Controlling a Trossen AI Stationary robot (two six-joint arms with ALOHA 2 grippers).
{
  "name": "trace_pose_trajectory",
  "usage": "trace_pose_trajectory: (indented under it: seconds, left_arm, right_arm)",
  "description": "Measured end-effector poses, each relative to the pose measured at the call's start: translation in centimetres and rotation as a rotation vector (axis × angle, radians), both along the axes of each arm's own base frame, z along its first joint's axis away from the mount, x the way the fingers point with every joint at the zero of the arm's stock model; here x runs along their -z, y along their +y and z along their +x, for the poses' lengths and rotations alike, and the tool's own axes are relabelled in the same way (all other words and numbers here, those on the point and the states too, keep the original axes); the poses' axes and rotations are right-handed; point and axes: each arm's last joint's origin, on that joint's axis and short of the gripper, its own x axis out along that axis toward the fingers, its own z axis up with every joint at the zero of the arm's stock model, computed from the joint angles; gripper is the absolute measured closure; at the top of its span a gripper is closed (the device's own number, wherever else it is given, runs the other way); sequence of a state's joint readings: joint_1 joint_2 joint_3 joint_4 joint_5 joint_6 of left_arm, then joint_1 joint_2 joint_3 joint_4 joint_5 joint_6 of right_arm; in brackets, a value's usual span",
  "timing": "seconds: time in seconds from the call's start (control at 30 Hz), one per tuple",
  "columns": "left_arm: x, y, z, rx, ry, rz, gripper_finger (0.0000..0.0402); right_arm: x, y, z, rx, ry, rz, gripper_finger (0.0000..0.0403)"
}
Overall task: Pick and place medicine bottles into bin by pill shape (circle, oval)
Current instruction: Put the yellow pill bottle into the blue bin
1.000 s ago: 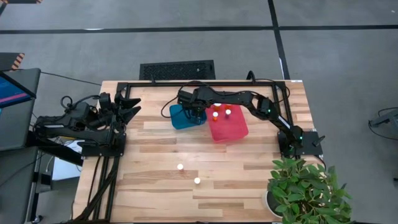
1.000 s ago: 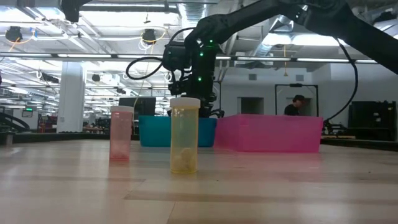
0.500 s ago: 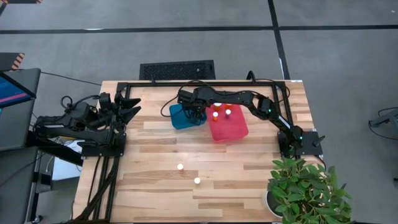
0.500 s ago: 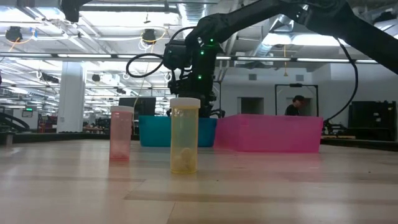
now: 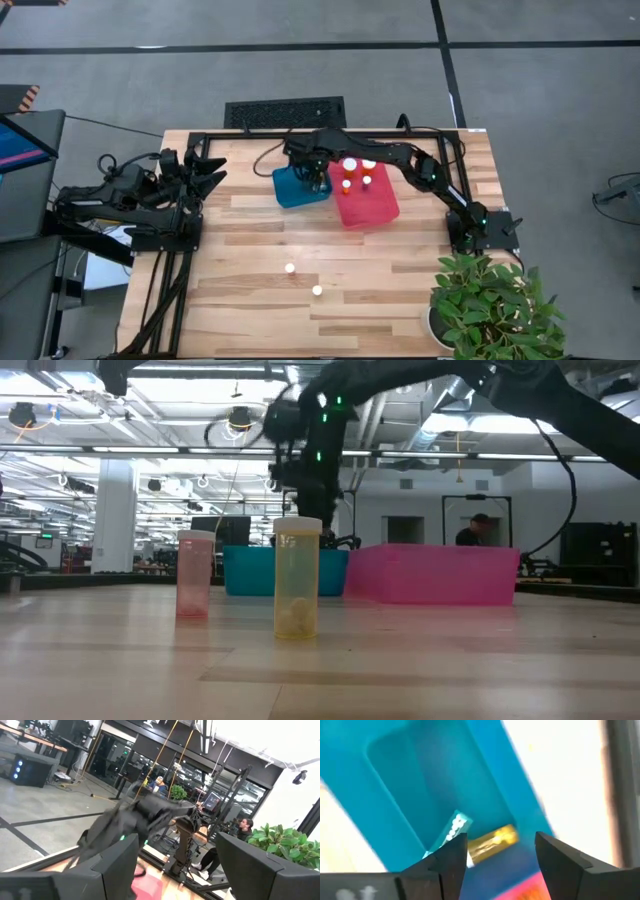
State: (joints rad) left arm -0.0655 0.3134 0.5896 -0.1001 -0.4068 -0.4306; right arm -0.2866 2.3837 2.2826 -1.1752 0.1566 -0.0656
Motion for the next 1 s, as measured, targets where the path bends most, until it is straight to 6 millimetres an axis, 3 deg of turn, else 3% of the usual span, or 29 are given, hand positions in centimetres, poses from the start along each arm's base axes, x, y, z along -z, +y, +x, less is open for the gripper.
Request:
trace_pose_trajectory:
  seconds: [0.17,0.27,0.37,0.57,0.73,0.87,1.0]
  left_arm:
    - [0.0,0.0,0.0,0.003,0.0,0.0,0.0142]
    - [0.0,0.0,0.0,0.007,-0.001,0.001,0.0142]
    - [0.0,0.0,0.0,0.008,0.0,0.001,0.0142]
    - [0.0,0.0,0.0,0.009,-0.002,-0.004,0.0142]
    - [0.0,0.0,0.0,0.013,0.0,-0.015,0.0142]
    - [0.2,0.0,0.0,0.014,0.017,-0.021,0.0142]
    - [0.4,-0.1,0.1,0.028,0.04,-0.019,0.0142]
  right_arm:
    - [-4.9,0.9,-1.5,0.038,-0.101,0.066,0.0163]
    - [-7.1,3.2,-2.7,0.063,-0.141,0.202,0.0163]
    - [-8.3,6.8,-3.2,0.008,-0.122,0.226,0.0163]
    - [-8.7,15.9,-3.1,-0.222,-0.085,0.231,0.0163]
    - [-8.7,22.2,-3.6,-0.372,-0.088,0.233,0.0163]
    - [-8.5,25.0,-3.6,-0.433,-0.129,0.223,0.0163]
    - [-6.0,26.4,-3.2,-0.428,-0.132,0.236,0.0163]
